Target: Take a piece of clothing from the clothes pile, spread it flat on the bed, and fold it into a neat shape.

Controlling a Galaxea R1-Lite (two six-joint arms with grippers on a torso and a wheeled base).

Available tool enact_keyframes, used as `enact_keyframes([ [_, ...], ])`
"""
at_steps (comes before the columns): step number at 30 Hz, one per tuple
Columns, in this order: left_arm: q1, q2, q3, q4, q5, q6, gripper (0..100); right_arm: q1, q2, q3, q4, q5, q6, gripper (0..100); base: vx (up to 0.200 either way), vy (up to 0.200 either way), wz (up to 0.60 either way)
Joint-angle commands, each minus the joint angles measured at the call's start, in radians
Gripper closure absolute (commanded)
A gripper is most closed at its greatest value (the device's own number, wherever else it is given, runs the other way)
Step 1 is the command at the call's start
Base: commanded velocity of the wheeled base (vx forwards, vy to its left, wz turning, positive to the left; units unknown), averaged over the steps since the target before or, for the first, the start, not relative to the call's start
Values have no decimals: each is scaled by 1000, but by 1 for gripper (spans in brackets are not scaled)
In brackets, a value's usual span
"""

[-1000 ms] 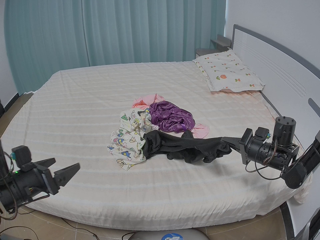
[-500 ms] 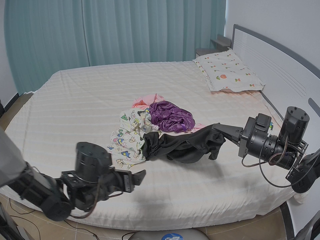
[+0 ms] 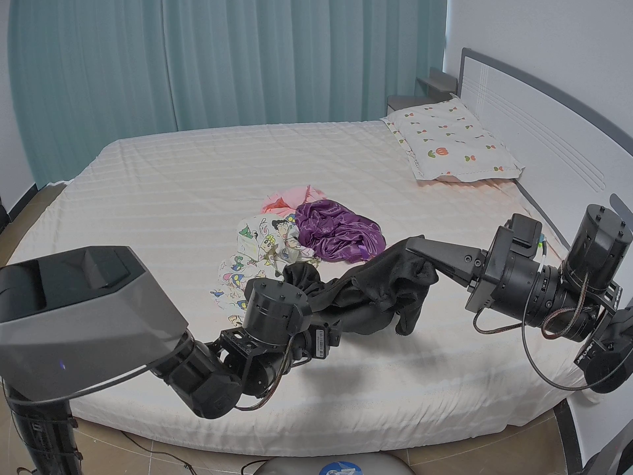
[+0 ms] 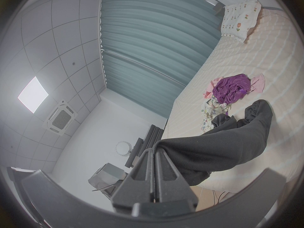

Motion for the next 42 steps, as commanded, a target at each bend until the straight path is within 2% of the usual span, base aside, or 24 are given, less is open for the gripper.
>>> enact_keyframes([
  [1,30,68,-55,-2,2,13,0,-5,-8,2,-1,1,0,100,0,0,0],
  [7,54,69,-58,-4,2,13,0,-35,-3,-6,-1,1,0,100,0,0,0],
  [13,82,76,-82,-2,2,17,0,-23,3,2,-1,1,0,100,0,0,0],
  [17,91,126,-144,0,1,16,0,9,-17,7,-3,-4,0,100,0,0,0],
  [24,102,244,-266,1,1,16,0,12,-42,5,-3,-10,0,100,0,0,0],
  [25,105,266,-289,1,2,16,100,11,-46,5,-3,-10,0,100,0,0,0],
  [29,134,313,-349,9,1,8,100,-9,-40,-1,-3,-9,0,100,0,0,0],
  [33,153,313,-346,9,1,-3,100,-26,-29,-3,-3,-7,0,100,0,0,0],
  [35,166,287,-328,9,2,-68,100,-54,-10,-6,-3,-7,0,100,0,0,0],
  [36,166,287,-328,9,2,-68,100,-54,-10,-6,-3,-7,0,100,0,0,0],
  [38,177,186,-256,9,-7,-119,100,-92,13,-21,-3,-7,-2,100,0,0,0],
  [42,176,34,-111,6,-21,-133,100,-157,75,-61,-1,-9,-2,100,0,0,0],
])
